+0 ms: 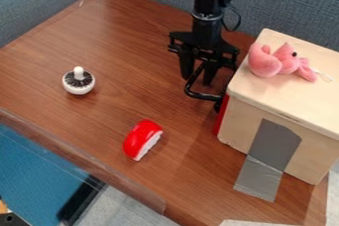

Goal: Close the drawer

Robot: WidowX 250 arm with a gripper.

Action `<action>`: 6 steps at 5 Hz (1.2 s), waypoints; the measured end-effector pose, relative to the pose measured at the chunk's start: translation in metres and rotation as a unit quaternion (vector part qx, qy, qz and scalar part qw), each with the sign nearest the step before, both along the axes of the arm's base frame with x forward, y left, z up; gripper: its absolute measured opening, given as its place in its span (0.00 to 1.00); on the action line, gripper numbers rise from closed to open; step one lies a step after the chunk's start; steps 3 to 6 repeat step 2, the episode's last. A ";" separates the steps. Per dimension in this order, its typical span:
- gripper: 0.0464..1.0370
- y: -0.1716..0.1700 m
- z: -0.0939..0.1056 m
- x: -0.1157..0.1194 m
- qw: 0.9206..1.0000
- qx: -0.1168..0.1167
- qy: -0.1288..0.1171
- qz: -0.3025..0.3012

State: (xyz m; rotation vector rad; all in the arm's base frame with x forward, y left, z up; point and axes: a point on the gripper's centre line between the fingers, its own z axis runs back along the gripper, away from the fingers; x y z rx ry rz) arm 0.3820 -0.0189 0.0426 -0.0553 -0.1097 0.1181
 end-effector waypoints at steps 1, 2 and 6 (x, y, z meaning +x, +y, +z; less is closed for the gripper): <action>0.92 0.025 0.034 0.002 0.999 0.019 -0.038 0.033; 0.97 0.028 0.054 -0.002 0.998 0.025 -0.047 0.024; 0.97 0.028 0.054 -0.002 0.998 0.025 -0.047 0.024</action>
